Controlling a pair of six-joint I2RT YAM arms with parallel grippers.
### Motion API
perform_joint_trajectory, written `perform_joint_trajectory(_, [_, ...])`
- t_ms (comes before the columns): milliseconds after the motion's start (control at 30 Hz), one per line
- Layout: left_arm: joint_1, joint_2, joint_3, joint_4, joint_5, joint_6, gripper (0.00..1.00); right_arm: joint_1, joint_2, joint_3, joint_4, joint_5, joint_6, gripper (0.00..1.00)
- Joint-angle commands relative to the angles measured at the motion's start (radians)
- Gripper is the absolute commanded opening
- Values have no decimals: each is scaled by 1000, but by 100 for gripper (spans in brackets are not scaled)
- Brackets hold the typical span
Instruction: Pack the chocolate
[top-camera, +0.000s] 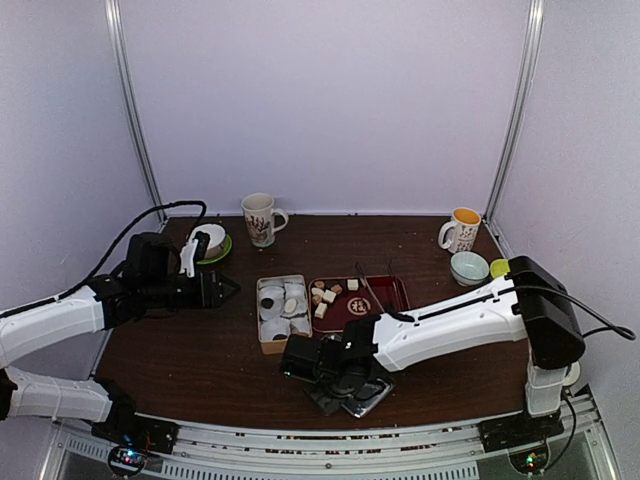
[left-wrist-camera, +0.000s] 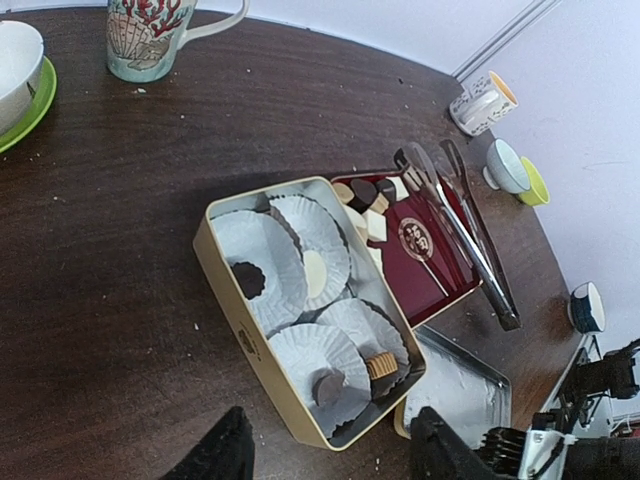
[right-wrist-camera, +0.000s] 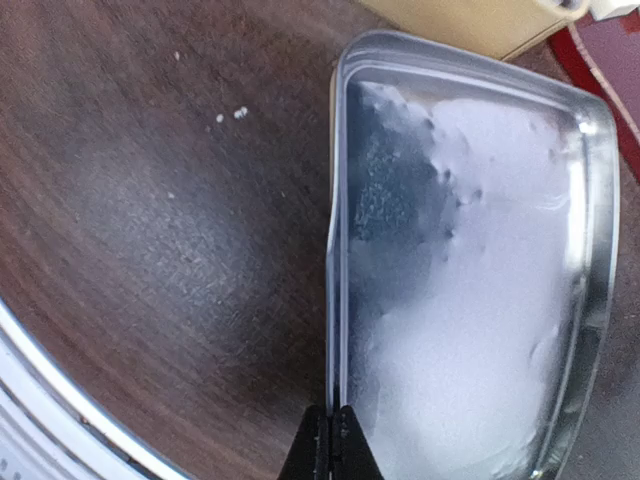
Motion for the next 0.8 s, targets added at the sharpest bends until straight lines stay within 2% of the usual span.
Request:
perform_joint_trajectory(0, [-3, -24, 13, 21, 0, 18, 56, -2, -150, 8, -20, 92, 4, 0])
perform_joint_trajectory(200, [-3, -40, 12, 32, 23, 7, 58, -28, -341, -6, 25, 73, 3, 0])
perform_joint_trajectory(300, [0, -37, 9, 59, 59, -14, 62, -66, -416, -36, 90, -1, 3, 0])
perform_joint_trajectory(500, [8, -35, -11, 124, 112, -46, 65, -153, -509, -103, 209, -134, 15, 0])
perform_joint_trajectory(767, [10, -4, -37, 329, 248, -103, 69, -255, -583, -226, 545, -393, 64, 0])
